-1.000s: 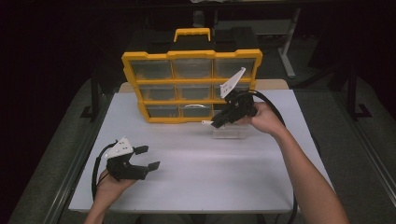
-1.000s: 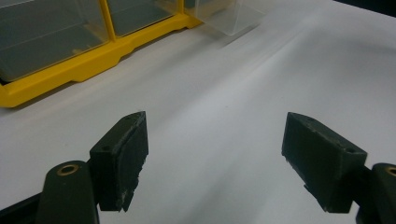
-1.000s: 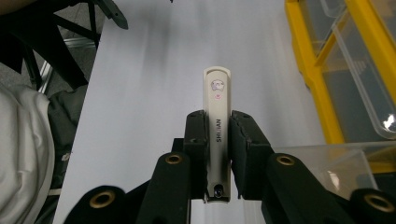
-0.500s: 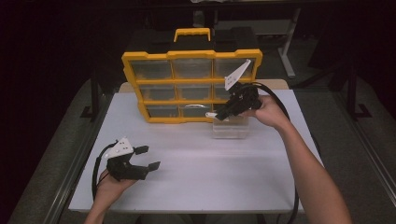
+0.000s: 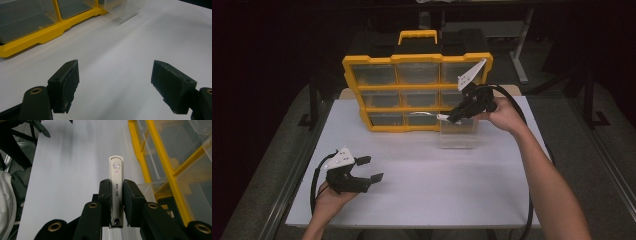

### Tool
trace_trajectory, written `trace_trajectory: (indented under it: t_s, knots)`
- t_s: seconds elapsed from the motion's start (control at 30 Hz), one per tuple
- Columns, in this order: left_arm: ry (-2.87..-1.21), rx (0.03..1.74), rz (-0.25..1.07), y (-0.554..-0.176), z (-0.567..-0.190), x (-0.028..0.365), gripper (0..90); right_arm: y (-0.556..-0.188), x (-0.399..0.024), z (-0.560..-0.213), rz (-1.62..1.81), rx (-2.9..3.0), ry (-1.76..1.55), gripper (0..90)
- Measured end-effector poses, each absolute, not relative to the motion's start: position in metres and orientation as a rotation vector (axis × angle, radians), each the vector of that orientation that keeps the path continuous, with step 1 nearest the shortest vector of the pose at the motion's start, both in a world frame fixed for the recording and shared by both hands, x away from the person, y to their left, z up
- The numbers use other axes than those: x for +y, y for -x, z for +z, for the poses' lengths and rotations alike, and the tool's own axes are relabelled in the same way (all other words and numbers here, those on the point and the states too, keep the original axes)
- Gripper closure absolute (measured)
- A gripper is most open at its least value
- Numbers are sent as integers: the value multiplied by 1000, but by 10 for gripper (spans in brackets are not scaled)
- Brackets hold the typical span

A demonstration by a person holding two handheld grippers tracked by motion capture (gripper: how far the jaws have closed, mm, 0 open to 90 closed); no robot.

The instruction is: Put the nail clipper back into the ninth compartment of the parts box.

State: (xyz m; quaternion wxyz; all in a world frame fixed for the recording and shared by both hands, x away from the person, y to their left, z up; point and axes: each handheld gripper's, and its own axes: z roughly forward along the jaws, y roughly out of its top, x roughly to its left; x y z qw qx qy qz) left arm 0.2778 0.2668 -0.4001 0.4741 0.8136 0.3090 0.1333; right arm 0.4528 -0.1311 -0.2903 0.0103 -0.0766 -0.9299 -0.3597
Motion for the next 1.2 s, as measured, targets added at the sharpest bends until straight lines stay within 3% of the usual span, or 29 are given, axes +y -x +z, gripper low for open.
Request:
trace_trajectory:
  t_s: [1.2]
  knots:
    - [-1994, 755, 329, -278, -399, 268, 225, -463, -159, -306, -1065, -2942, 420, 758]
